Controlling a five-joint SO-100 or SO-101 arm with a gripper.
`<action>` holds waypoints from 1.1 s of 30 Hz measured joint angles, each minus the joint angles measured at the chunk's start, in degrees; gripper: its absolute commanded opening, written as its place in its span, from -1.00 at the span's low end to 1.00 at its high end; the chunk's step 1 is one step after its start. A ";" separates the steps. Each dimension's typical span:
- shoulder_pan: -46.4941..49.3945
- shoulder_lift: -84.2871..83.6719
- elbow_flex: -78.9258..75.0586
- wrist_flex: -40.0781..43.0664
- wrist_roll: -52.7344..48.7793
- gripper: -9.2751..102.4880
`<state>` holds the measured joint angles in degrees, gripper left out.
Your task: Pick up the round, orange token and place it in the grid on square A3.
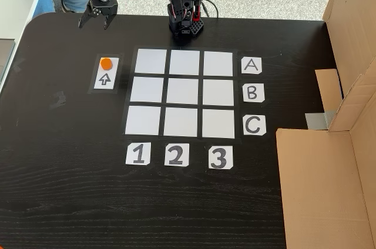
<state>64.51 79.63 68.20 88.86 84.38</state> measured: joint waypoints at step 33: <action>-11.60 -19.07 -6.77 0.00 4.75 -0.14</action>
<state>52.91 60.56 61.44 88.86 89.12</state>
